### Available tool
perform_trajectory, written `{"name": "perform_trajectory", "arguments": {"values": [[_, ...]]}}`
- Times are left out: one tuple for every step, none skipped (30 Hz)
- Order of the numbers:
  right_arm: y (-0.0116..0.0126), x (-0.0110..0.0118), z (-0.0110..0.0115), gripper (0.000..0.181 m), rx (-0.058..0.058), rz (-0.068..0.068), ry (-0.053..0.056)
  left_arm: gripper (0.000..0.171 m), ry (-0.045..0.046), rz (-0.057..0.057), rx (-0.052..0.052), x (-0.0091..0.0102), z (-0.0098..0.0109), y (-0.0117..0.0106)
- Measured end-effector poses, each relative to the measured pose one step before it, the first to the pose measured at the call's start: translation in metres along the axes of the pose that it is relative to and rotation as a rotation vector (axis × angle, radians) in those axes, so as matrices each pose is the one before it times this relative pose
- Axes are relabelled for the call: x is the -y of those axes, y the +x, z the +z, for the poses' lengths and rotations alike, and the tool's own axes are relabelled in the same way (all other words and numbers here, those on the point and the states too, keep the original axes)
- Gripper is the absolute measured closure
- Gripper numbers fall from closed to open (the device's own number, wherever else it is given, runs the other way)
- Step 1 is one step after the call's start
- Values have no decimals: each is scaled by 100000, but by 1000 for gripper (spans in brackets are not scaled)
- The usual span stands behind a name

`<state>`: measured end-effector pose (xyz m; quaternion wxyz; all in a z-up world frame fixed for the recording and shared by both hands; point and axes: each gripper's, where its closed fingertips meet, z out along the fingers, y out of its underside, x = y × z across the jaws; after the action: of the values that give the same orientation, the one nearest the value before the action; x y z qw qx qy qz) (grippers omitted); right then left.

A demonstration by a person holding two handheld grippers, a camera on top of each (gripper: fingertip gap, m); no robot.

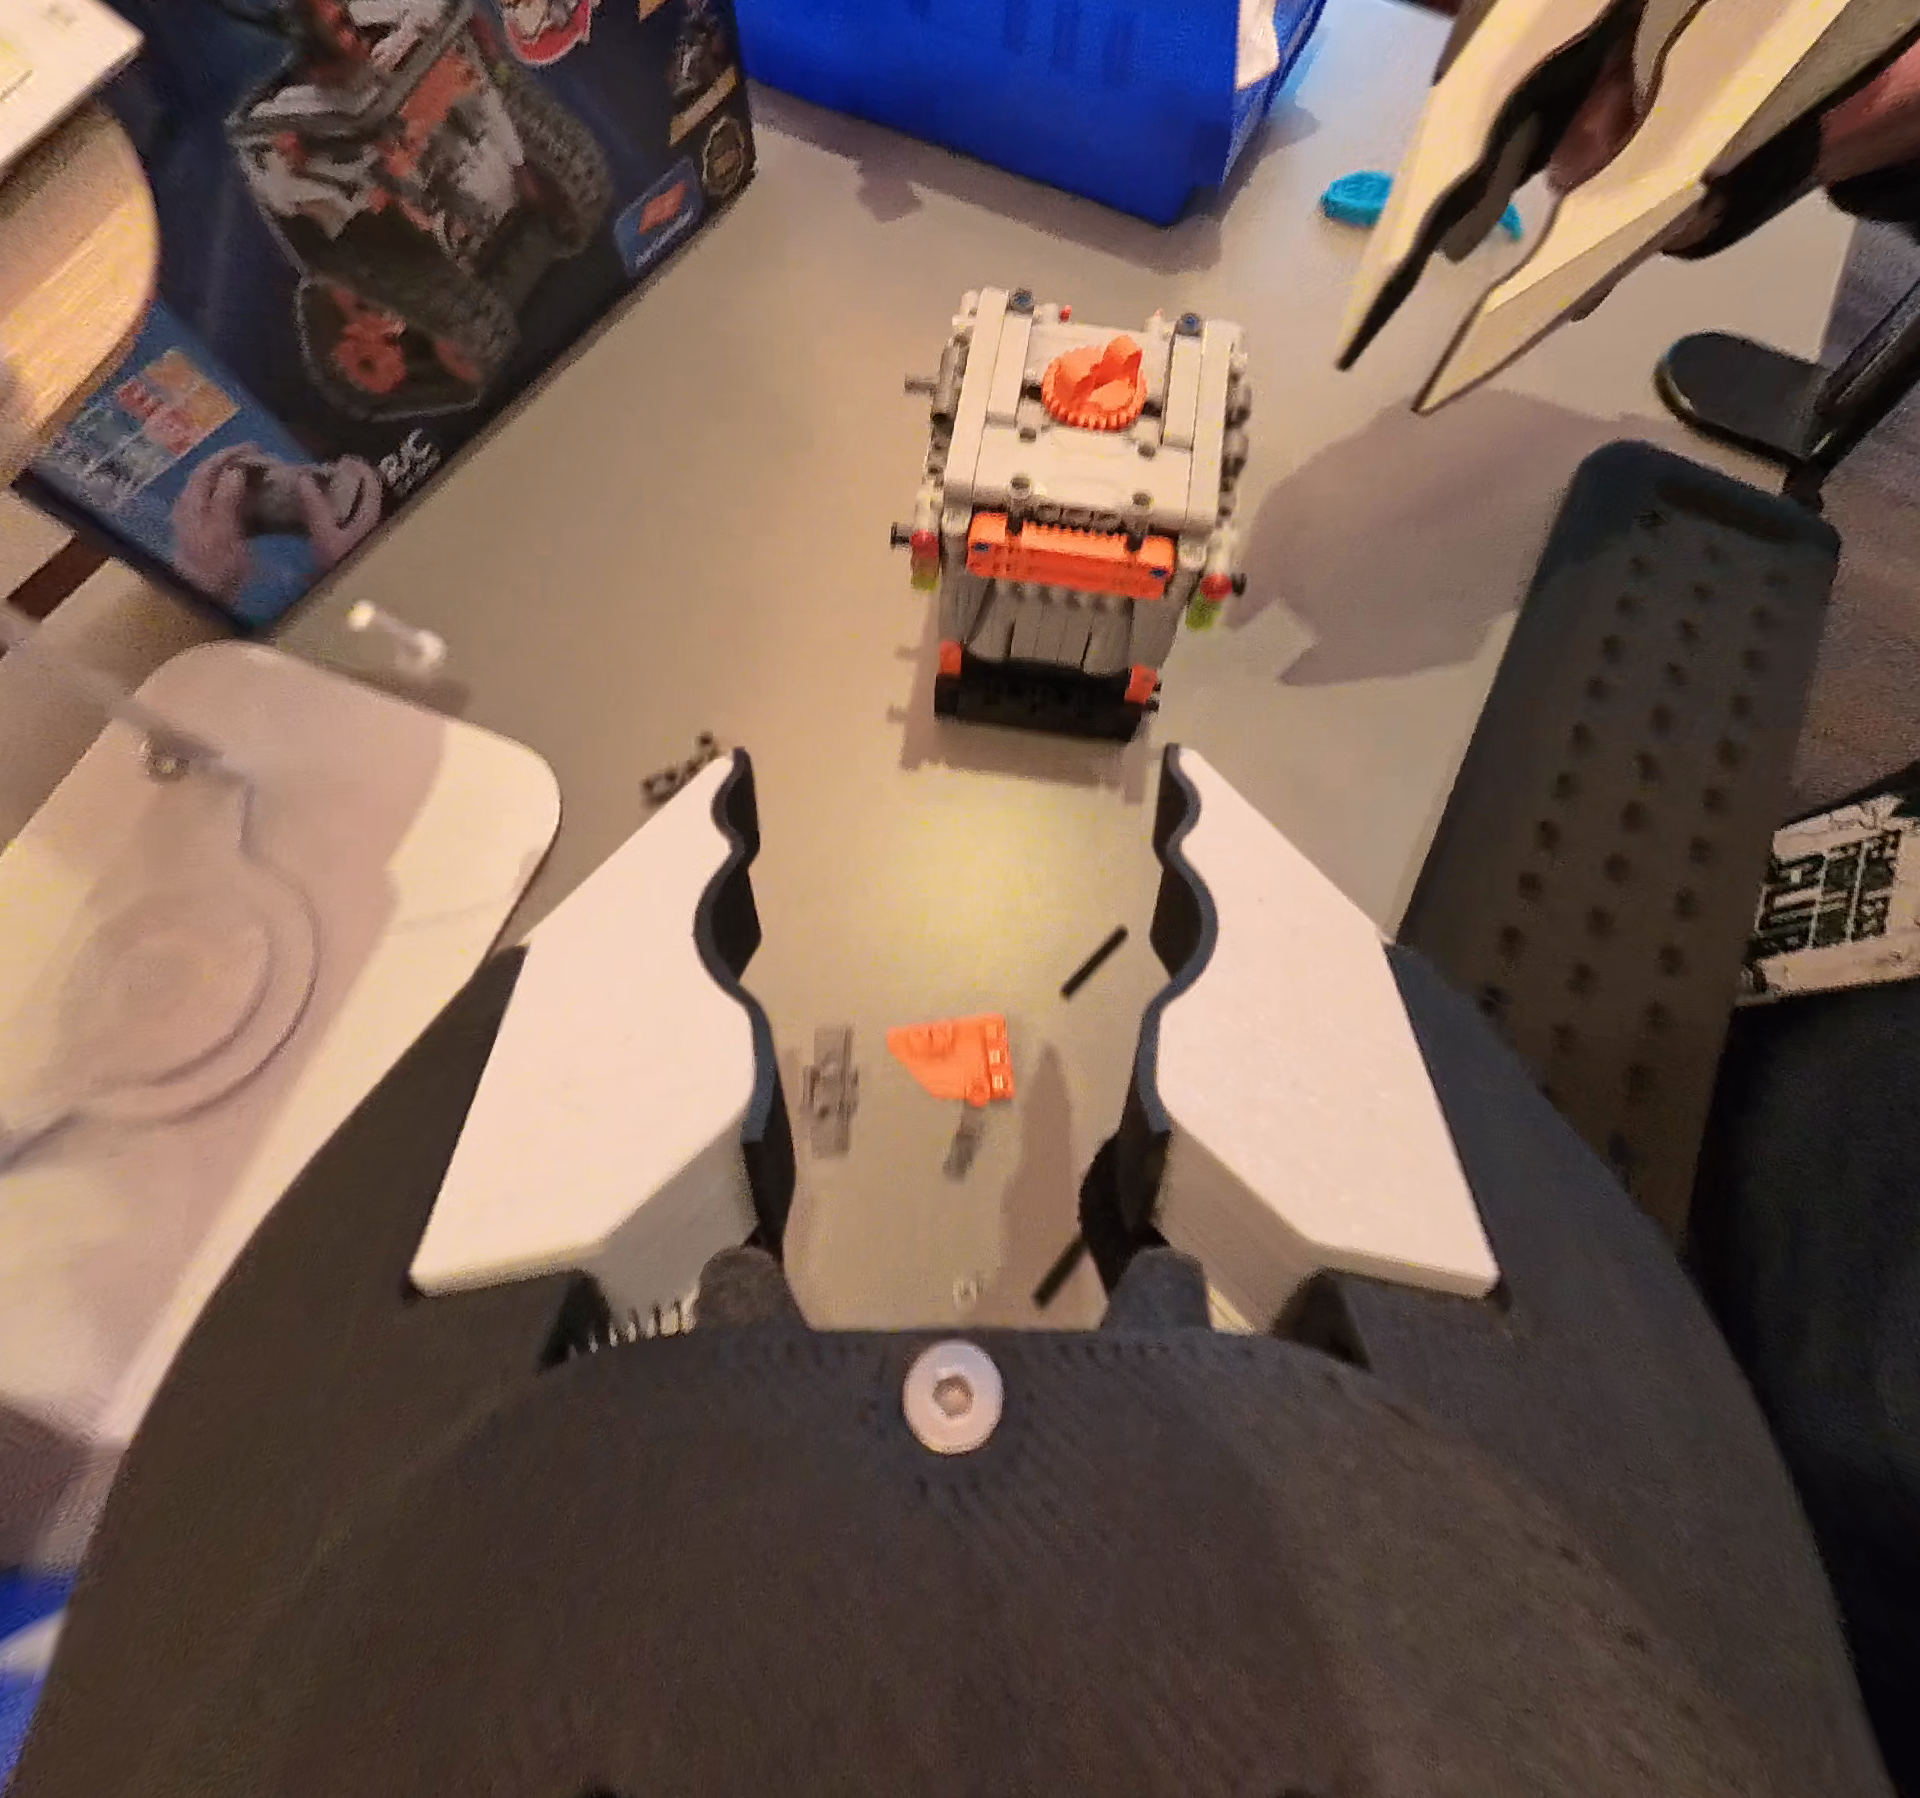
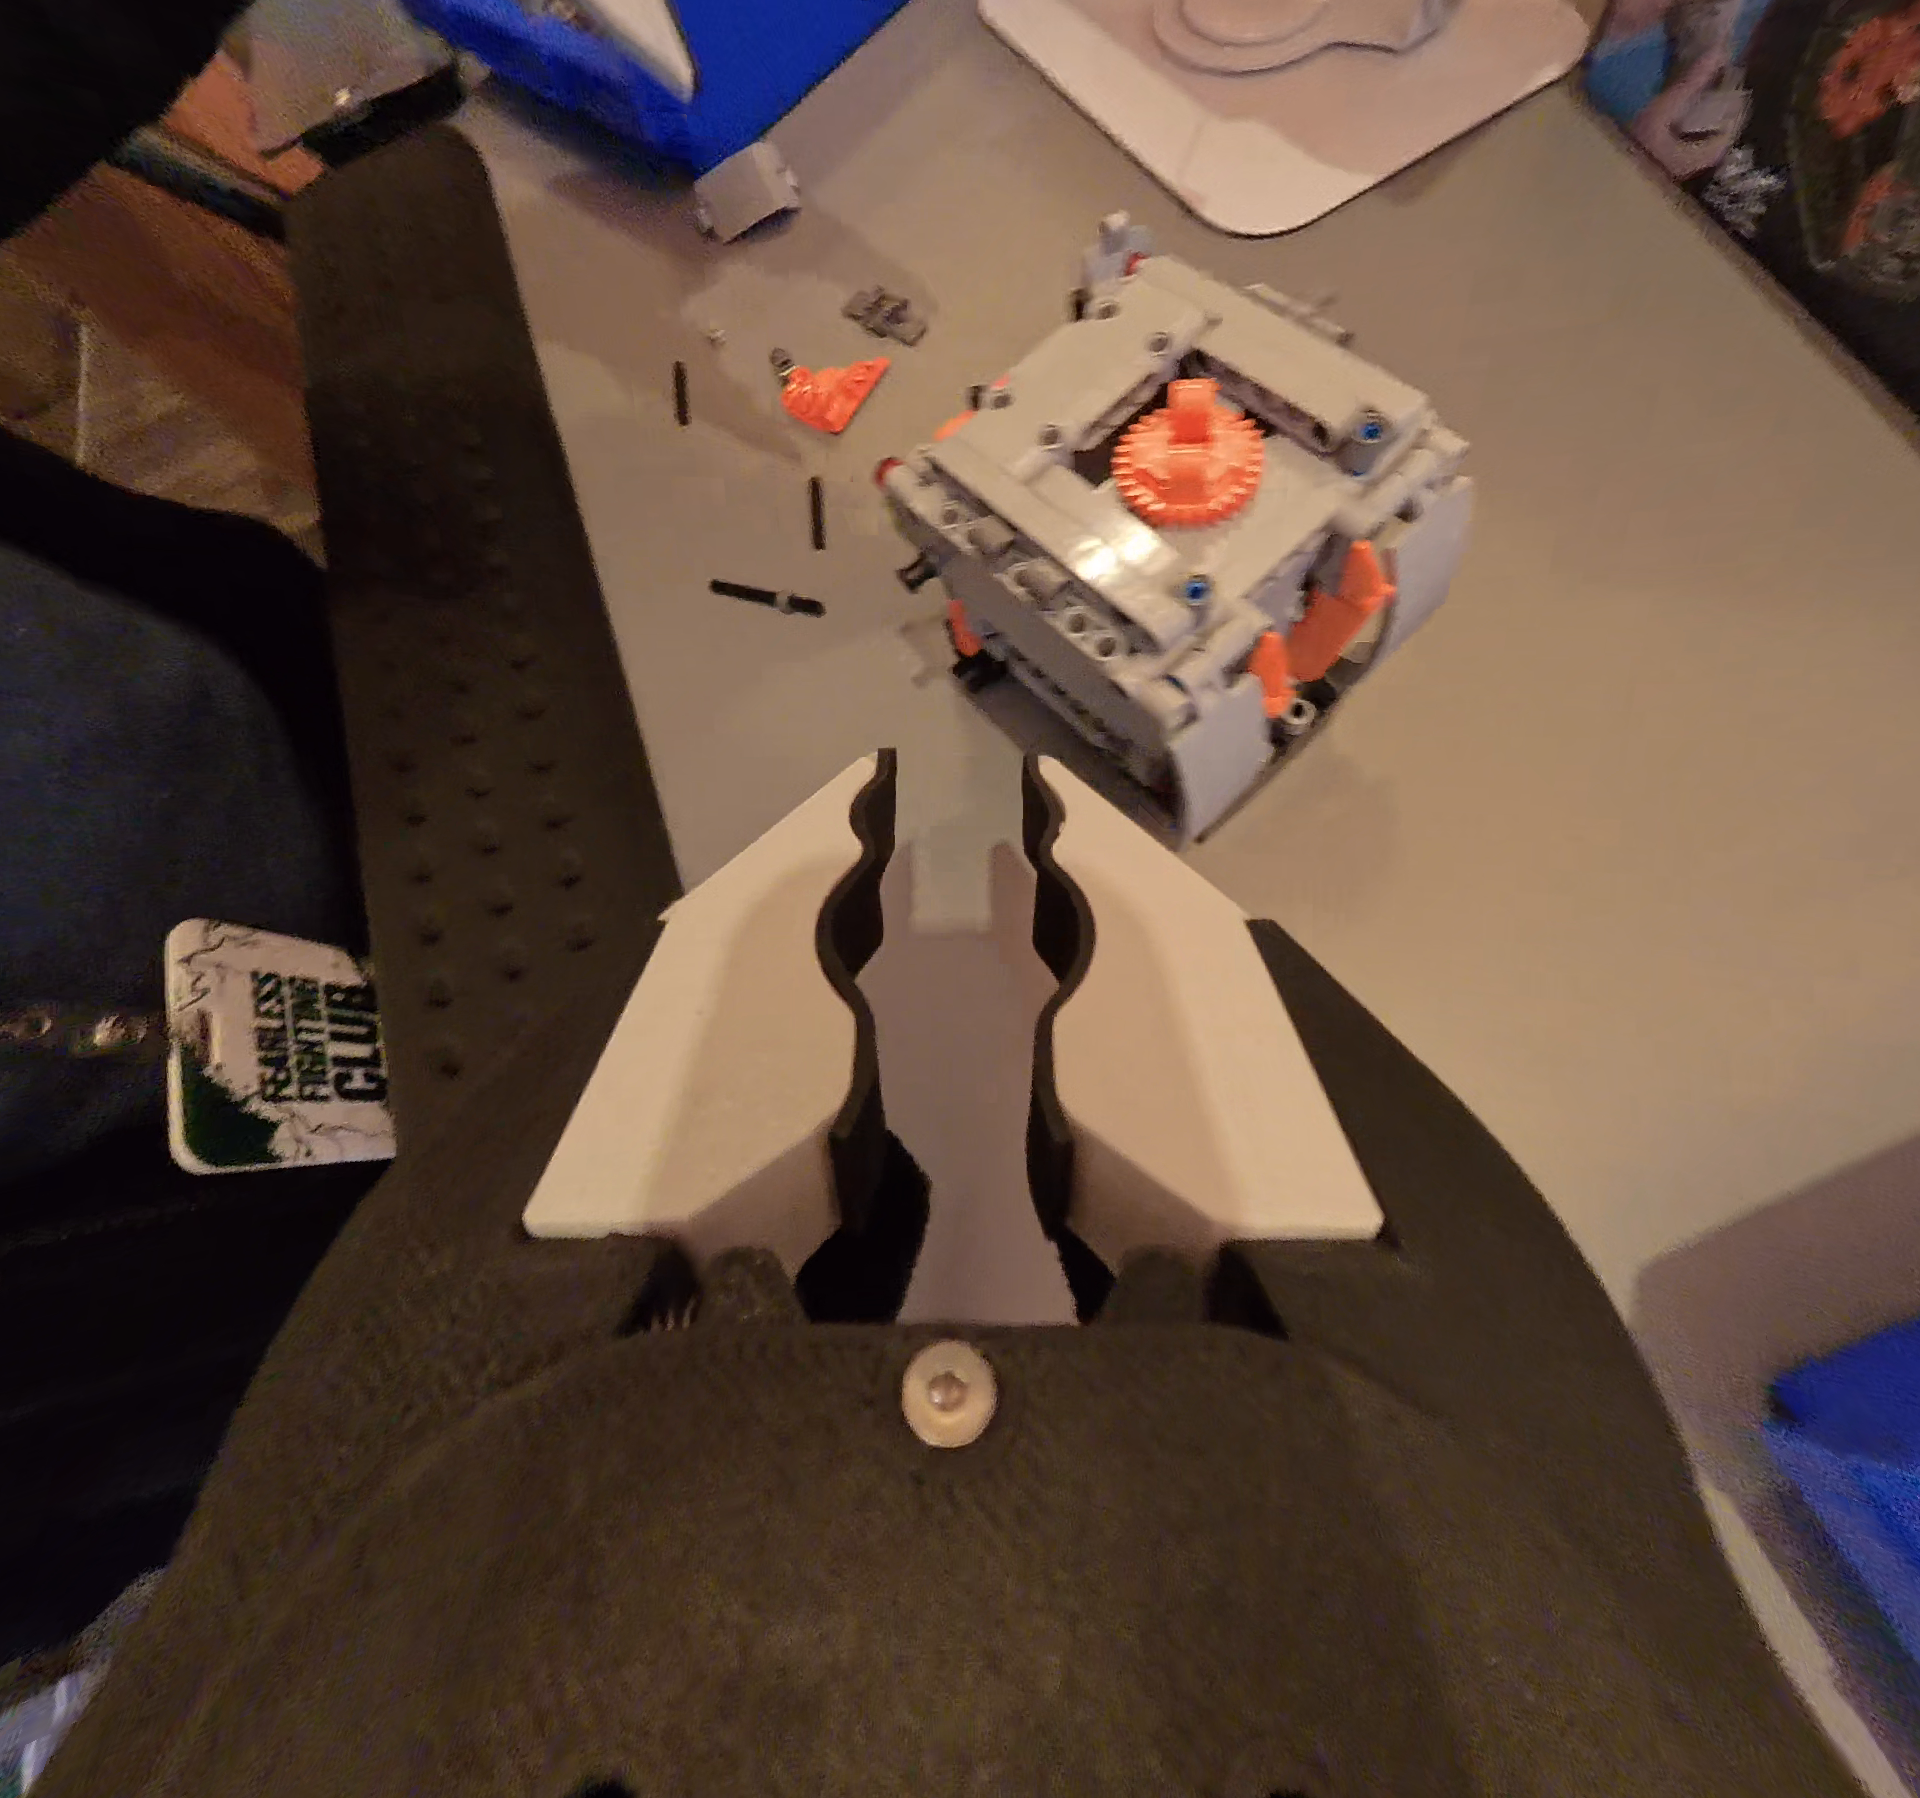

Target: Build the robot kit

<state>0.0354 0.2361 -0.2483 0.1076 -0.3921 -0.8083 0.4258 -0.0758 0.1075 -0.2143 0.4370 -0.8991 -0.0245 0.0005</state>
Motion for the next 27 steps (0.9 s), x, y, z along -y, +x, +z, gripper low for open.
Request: {"name": "perform_trajectory", "arguments": {"values": [[-855, -192, 471, 162, 1649, -1384, -1597, 101, -2088, -3, 1888, -701, -762, 16], [-1014, -132, 631, 165, 2286, -1819, -1333, 104, -2685, 404, 2012, -875, -630, 72], [-1092, -104, 751, 169, 2597, -1725, -1257, 108, -3014, 274, 995, -1004, -548, 269], [-925, -48, 823, 169, 1684, -1489, -1151, 113, -2748, 259, 867, -1035, -476, 307], [-856, 53, 826, 171, 1185, -1565, -665, 119, -2859, 533, 2314, -1104, -508, 61], [-926, 212, 827, 173, 1702, -1501, 186, 123, -2694, -103, 2582, -1106, -605, -86], [-774, 313, 838, 174, 958, -1251, 718, 125, -1783, -1230, 1576, -967, -729, -54], [-573, 309, 811, 175, -171, -1193, 722, 127, -453, -1557, 2016, -741, -886, -237], [-559, 294, 766, 173, 173, -1151, 659, 133, 189, -1230, 2864, -611, -1065, -450], [-506, 397, 718, 171, 228, -898, 1260, 140, 277, -1406, 3204, -549, -1134, -657], [-282, 516, 671, 169, -690, -38, 2093, 143, -158, -1985, 2985, -577, -1084, -786], [-282, 534, 665, 165, -20, 909, 2181, 144, -242, -1862, 2274, -549, -988, -755], [-398, 450, 704, 162, 1204, 1118, 1536, 147, 69, -1117, 2016, -466, -906, -734], [-255, 358, 706, 159, 543, 362, 853, 149, -310, -769, 2073, -498, -792, -758], [89, 316, 679, 158, -1510, -734, 453, 150, -1274, -489, 2049, -597, -641, -794], [206, 281, 647, 158, -1873, -1077, -72, 151, -1881, -19, 2785, -682, -517, -954], [125, 244, 698, 157, -731, -577, -798, 152, -1340, -226, 2439, -621, -415, -976], [233, 261, 722, 156, -1066, 6, -912, 152, -338, -1071, 1296, -428, -305, -903], [278, 390, 683, 156, -1421, -49, -89, 152, -160, -1232, 557, -367, -202, -857], [159, 439, 665, 156, -738, -43, 346, 152, -627, -226, 1033, -400, -110, -977], [204, 319, 652, 156, -864, 476, -243, 152, -1334, 82, 953, -472, 3, -1039], [380, 136, 637, 155, -1783, 990, -939, 151, -2235, 302, -104, -606, 118, -980], [298, 131, 603, 154, -1306, 1040, -648, 152, -2417, 25, -787, -756, 152, -1022], [133, 236, 536, 154, -475, 827, 272, 153, -797, -2997, -1855, -608, 203, -1111], [107, 369, 472, 153, -642, 604, 1117, 150, 92, -4845, -4213, -338, 195, -861], [92, 369, 475, 153, -818, 609, 1078, 148, -192, -2074, -3439, -185, 125, -763], [45, 321, 488, 153, -771, 753, 953, 147, -1437, 1678, -473, -290, 149, -934]]}}
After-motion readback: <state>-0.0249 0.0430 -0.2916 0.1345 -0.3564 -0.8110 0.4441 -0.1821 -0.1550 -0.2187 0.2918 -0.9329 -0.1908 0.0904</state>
